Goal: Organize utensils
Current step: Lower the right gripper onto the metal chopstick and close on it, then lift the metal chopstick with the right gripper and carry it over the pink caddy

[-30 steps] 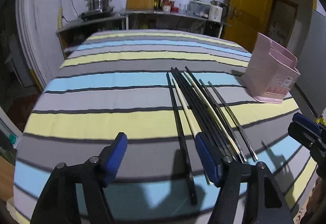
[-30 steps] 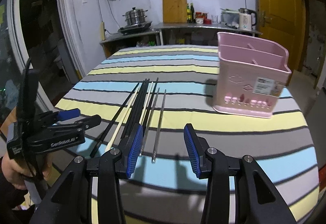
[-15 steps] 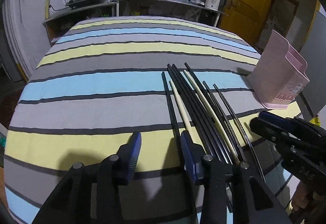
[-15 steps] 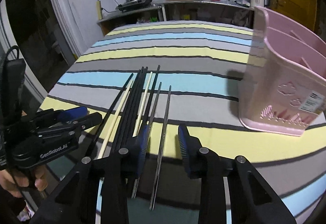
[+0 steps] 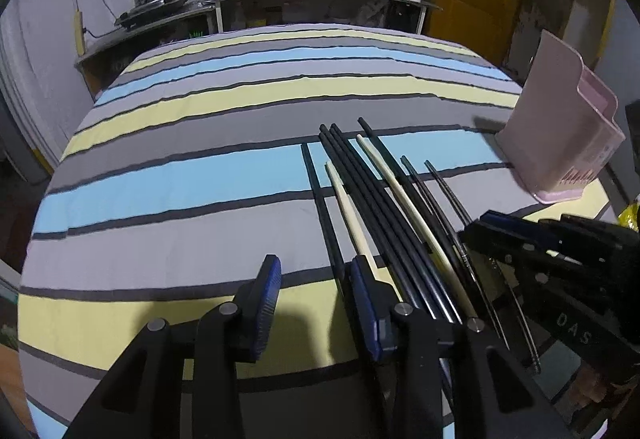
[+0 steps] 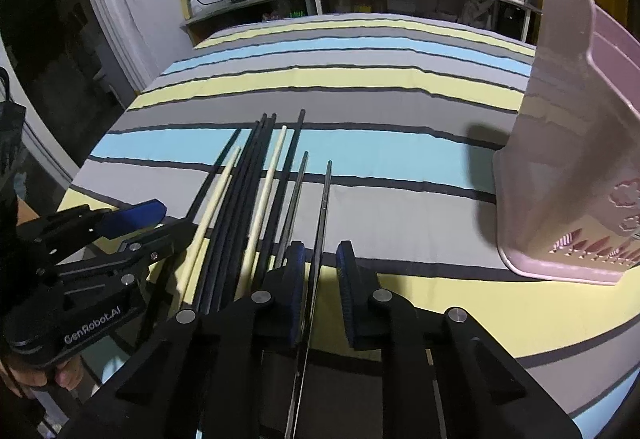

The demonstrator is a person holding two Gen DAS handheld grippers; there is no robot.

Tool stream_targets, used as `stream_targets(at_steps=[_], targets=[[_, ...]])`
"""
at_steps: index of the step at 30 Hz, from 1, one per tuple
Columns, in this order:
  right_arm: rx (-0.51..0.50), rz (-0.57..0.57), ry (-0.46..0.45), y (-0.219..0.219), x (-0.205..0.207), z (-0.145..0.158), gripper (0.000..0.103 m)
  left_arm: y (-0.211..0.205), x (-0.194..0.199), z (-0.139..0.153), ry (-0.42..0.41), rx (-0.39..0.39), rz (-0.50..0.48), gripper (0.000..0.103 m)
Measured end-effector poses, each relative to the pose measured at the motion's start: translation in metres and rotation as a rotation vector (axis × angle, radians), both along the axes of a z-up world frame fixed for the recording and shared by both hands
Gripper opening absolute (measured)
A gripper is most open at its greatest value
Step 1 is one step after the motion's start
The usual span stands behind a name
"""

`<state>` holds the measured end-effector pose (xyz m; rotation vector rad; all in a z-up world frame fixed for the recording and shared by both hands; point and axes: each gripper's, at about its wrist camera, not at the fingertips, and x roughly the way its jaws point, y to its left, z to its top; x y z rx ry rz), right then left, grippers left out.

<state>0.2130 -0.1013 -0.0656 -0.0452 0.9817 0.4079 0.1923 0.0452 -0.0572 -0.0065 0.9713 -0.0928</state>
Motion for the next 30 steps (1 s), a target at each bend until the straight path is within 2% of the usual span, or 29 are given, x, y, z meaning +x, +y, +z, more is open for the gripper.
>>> stream_targets(at_steps=[5,7,9,11,18,22,30], targets=[[-0.015,0.008,0.005,0.005,0.008,0.000,0.015,-0.002,0.005,0.000,0.008,0.025,0.002,0.032],[-0.025,0.017,0.012,0.008,0.011,0.001,0.015,-0.001,0.009,0.001,0.012,0.031,0.012,0.024],[-0.028,0.022,0.019,0.010,0.014,0.001,0.014,0.003,0.012,0.002,0.018,0.035,0.026,0.010],[-0.040,0.021,0.021,0.011,0.017,0.001,0.006,0.006,0.015,0.002,0.025,0.019,0.032,0.009],[0.010,0.014,0.034,0.005,0.016,0.007,0.006,0.017,0.012,0.011,0.008,-0.048,0.044,0.005],[0.031,0.016,0.009,0.003,0.011,0.021,0.005,0.024,0.004,0.032,-0.037,-0.096,0.040,0.005],[0.088,0.017,-0.063,-0.007,-0.007,0.063,0.005,0.026,-0.022,0.088,-0.141,-0.135,-0.001,0.005]])
